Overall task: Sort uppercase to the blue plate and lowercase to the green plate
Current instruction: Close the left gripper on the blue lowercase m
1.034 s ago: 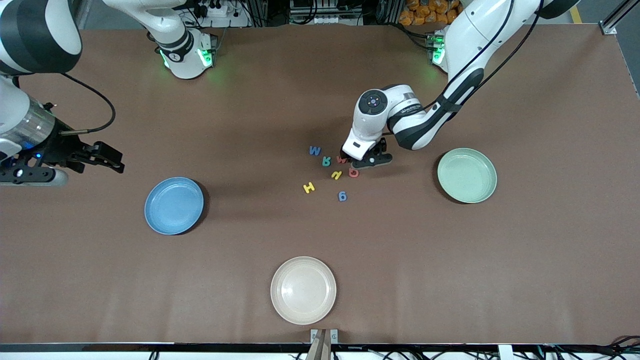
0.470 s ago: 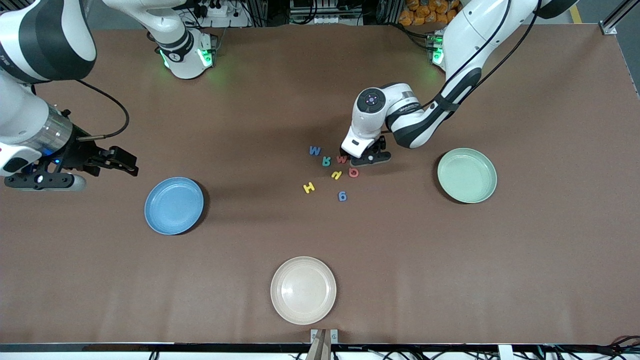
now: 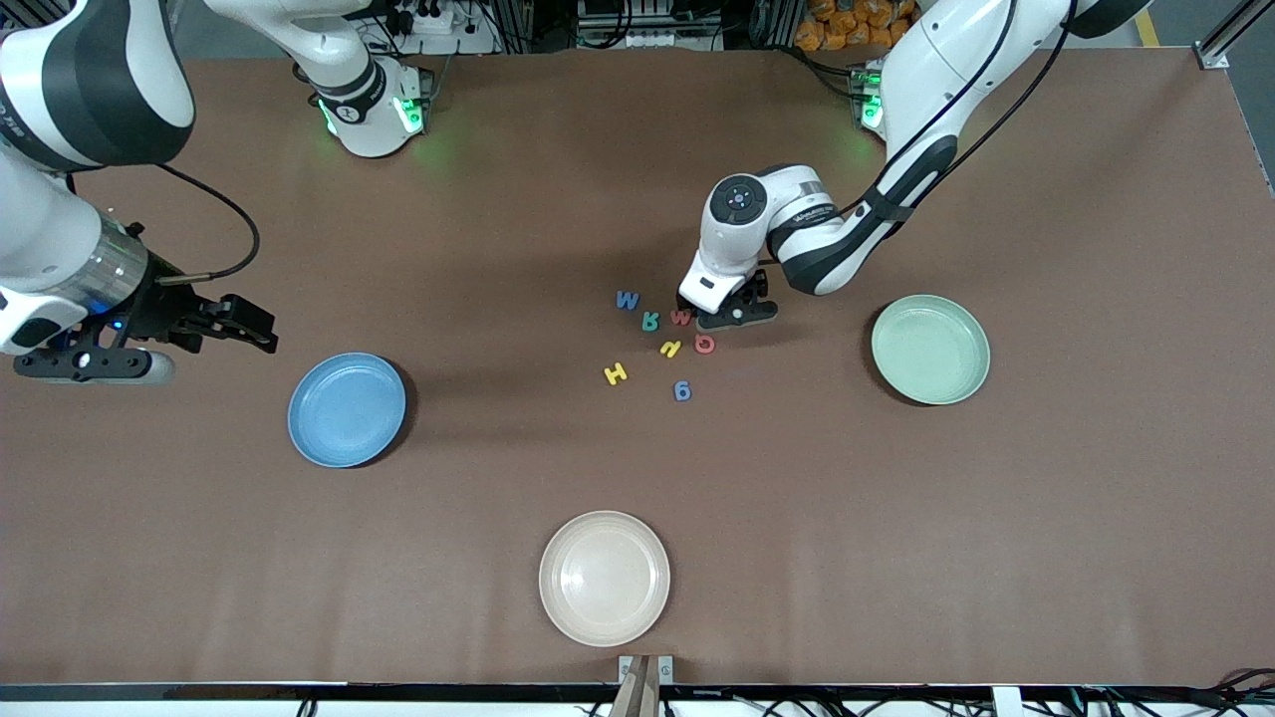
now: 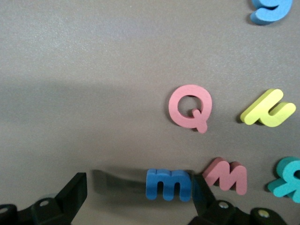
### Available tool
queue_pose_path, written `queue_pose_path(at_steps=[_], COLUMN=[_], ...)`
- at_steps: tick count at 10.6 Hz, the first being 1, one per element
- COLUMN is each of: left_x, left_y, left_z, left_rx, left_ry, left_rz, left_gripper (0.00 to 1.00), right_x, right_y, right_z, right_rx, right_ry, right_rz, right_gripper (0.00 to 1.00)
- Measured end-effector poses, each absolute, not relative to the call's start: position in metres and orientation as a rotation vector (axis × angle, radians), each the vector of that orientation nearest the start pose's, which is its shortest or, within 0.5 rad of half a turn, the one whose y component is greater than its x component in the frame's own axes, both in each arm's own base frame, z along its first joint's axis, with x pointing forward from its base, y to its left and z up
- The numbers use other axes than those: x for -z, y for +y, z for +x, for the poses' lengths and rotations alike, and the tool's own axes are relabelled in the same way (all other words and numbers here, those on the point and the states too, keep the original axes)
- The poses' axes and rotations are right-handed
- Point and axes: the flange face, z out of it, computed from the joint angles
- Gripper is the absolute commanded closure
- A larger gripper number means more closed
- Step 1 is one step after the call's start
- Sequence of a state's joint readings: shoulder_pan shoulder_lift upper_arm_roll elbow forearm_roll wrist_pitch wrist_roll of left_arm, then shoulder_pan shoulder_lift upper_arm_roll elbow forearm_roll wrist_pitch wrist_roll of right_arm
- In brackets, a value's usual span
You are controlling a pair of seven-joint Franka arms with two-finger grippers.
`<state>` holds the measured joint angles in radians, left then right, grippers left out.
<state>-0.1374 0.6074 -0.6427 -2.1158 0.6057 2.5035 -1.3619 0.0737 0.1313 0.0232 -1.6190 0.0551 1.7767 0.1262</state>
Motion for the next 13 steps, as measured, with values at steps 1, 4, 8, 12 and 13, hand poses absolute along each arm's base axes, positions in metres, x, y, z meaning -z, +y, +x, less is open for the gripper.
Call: queue_pose_path(at_steps=[1, 4, 8, 12, 13], left_x=[-0.1706, -0.1705, -0.1706, -0.1691, -0.1694], left_y=[-0.407, -0.4098, -0.4101, -0.4109, -0.4125], left_z=[0.3913, 0.3883, 0.3884, 0.3877, 0.3877], left_rx=[-0.035, -0.035, -0.035, -0.038, -0.037], left_ry=[-0.237, -0.226, -0.226, -0.222, -0.22], left_rz=[-3.115, -3.116, -3.117, -3.118, -3.12], left_gripper=[0.02, 0.03, 0.16, 0.22, 0.26], right_x=[-0.542, -0.5395, -0.5397, -0.5397, -0.5397], right_y=[0.0628, 0.0629, 0.0629, 0.0629, 0.0628], right_z=[0.6044, 0.6061, 0.6064, 0.6064, 0.6064], right_rx=[0.032, 0.033, 0.037, 0.037, 0.037], right_ry=[0.062, 0.063, 0.063, 0.064, 0.064], right_rz=[-3.081, -3.081, -3.08, -3.08, -3.08], right_gripper=[0.02, 0.02, 0.02, 0.02, 0.02])
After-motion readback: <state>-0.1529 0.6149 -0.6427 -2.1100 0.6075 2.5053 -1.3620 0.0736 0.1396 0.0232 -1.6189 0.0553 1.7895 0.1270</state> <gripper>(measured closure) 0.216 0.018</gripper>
